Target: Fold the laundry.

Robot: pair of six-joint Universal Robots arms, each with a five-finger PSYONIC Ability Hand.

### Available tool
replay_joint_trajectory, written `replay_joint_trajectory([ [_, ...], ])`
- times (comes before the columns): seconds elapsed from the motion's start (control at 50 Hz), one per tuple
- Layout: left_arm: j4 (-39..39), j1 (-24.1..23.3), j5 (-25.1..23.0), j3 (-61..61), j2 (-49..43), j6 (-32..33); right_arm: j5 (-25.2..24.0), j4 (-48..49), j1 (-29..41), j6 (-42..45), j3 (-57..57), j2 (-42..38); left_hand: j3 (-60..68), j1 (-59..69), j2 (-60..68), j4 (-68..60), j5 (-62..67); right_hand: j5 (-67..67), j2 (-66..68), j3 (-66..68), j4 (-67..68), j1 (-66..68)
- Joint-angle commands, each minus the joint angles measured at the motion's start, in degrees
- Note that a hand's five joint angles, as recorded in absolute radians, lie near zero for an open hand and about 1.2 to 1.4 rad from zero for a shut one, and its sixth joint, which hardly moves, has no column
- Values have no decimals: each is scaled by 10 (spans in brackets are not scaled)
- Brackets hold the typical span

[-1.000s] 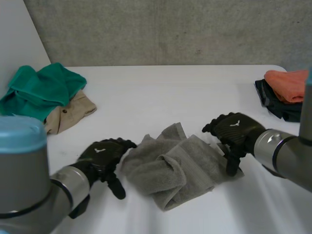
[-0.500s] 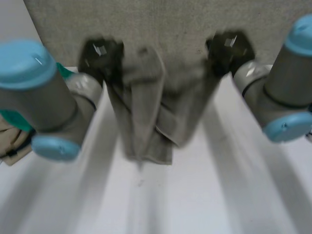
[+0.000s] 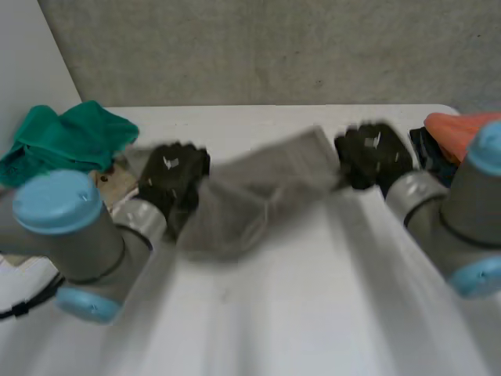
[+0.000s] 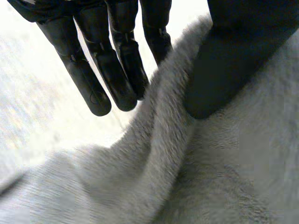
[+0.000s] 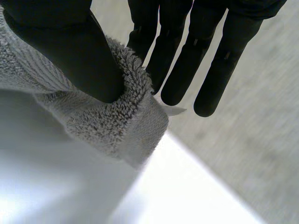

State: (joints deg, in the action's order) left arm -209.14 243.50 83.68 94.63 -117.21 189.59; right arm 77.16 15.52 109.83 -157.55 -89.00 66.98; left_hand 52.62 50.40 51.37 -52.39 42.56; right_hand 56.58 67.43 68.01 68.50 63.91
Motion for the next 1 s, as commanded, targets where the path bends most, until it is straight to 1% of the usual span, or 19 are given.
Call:
replay_joint_trajectory([
  [0.02,1,14,7,21,-15,20,4,-6,-17,72,-62,-31,-267,-245,-255,265,-267,134,126,120,115,161],
  [0.08,18,30,16,36,28,18,11,-8,-21,73,-62,-31,-305,-282,-292,302,-304,134,126,120,115,161],
  [0.18,57,66,18,78,110,11,26,-9,-26,70,-62,-26,-288,-266,-275,286,-287,134,126,120,115,161],
  [0.2,77,79,14,98,133,7,29,-9,-27,70,-63,-26,-269,-247,-257,267,-269,134,126,120,115,161],
  [0.26,108,95,1,127,159,5,31,-9,-28,73,-63,-27,-207,-185,-195,205,-207,134,126,120,115,161],
  [0.28,129,109,-12,145,167,8,33,-9,-29,73,-63,-28,-187,-165,-175,185,-187,134,126,120,115,161],
  [0.34,159,126,-36,164,168,7,33,-9,-29,73,-64,-28,-100,-78,-87,97,-99,134,126,120,115,161],
  [0.36,173,133,-54,172,165,7,33,-9,-28,73,-64,-28,-66,-44,-54,64,-66,134,126,120,115,161],
  [0.4,186,138,-74,175,160,8,33,-9,-27,73,-64,-30,-66,-44,-53,63,-65,134,126,120,115,161],
  [0.42,192,139,-96,176,150,10,33,-9,-24,74,-64,-30,-86,-64,-73,83,-85,134,126,120,115,161],
  [0.5,182,145,-130,160,116,24,33,-10,-17,75,-64,-30,-195,-173,-183,193,-195,134,126,120,115,161],
  [0.56,171,145,-126,144,95,38,33,-11,-15,75,-66,-27,-195,-173,-183,193,-195,134,126,120,115,161],
  [0.7,138,145,-84,85,24,82,31,-11,-12,75,-79,-21,-192,-170,-179,190,-191,134,126,120,115,161],
  [0.84,126,145,-84,46,-21,122,30,-12,-12,76,-82,-22,-167,-145,-154,164,-166,134,126,120,115,161],
  [0.9,121,143,-84,34,-32,127,30,-12,-12,76,-83,-21,-155,-133,-142,153,-154,134,126,120,115,161],
  [1.0,112,140,-84,1,-64,130,29,-12,-11,76,-85,-20,-73,-51,-60,70,-72,134,126,120,115,161],
])
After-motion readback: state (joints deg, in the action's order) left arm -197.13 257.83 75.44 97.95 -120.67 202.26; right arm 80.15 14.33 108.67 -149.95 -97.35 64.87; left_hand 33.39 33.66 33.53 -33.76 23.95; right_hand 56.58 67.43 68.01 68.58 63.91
